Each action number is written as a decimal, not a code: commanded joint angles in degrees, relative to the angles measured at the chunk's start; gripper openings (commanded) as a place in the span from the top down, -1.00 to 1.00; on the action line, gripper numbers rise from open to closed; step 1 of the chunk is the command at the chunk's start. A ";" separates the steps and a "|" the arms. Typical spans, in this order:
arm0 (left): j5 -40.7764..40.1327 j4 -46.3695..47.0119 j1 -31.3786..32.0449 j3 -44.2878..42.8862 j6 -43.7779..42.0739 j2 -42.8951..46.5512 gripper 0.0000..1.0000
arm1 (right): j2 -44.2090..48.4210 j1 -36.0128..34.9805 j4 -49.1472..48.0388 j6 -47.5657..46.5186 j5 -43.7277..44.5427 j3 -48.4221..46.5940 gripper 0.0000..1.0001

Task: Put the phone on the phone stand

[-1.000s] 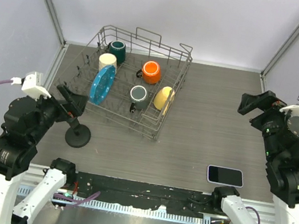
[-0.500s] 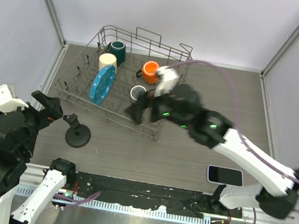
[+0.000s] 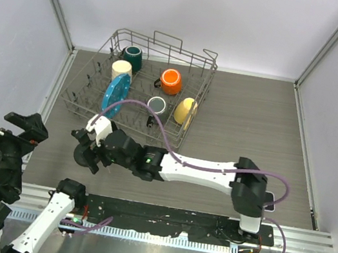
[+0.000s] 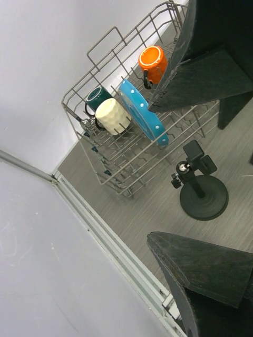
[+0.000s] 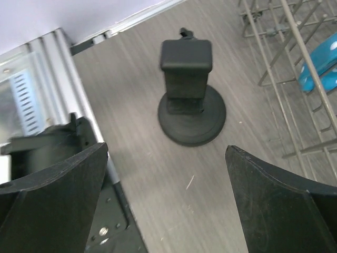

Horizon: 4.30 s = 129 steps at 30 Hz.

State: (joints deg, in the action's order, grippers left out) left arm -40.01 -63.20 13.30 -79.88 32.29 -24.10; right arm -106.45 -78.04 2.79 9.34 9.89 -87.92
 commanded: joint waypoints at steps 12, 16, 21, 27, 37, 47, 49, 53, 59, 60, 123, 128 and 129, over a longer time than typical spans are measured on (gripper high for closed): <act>2.57 -0.26 1.29 1.56 -0.92 1.60 -1.00 | -16.50 1.57 -9.38 -2.06 10.15 -19.13 -0.96; 2.48 0.27 2.17 2.62 -1.09 3.08 -0.99 | -17.12 2.36 -9.73 1.72 7.43 -19.14 -0.74; 2.65 2.46 3.57 4.64 -0.65 6.34 -0.99 | -17.73 3.42 -10.70 6.91 4.35 -17.99 -0.17; 4.50 5.02 4.89 6.93 -0.74 9.59 -0.99 | -16.60 3.68 -10.96 9.47 3.91 -15.97 0.69; 9.24 5.80 5.07 8.24 -0.39 8.45 -0.99 | -0.44 2.90 -7.79 4.73 19.01 -1.07 0.99; 14.43 11.07 4.98 14.39 2.42 7.23 -0.98 | 20.03 -0.79 -4.11 9.11 30.88 19.35 0.99; 16.62 12.13 5.07 14.84 3.04 6.35 -0.98 | 22.42 -2.29 -1.14 9.46 35.34 22.33 0.99; 18.65 12.92 5.07 15.71 3.74 4.68 -0.97 | 28.30 -2.99 2.22 13.23 39.06 27.35 0.99; 20.76 14.77 4.98 17.47 4.97 3.36 -0.97 | 34.99 -3.26 -1.80 25.00 33.28 35.52 0.99; 21.02 14.77 5.07 17.56 5.15 3.09 -0.97 | 36.83 -3.26 -2.52 29.63 32.74 36.75 0.99; 28.41 14.86 5.07 24.07 10.24 4.85 -0.96 | 39.23 1.84 -23.70 75.45 27.90 58.74 0.99; 28.76 14.77 5.07 24.24 10.77 5.11 -0.96 | 36.49 0.00 -27.74 87.58 31.49 61.81 0.99; 28.85 14.86 4.98 24.33 11.03 5.11 -0.95 | 36.32 -0.53 -28.44 88.12 32.72 62.51 0.99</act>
State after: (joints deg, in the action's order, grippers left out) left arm -12.25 -50.78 18.17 -55.40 42.24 -18.70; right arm -68.47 -76.44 -24.21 88.20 38.28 -28.86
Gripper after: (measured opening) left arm 0.981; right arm 0.463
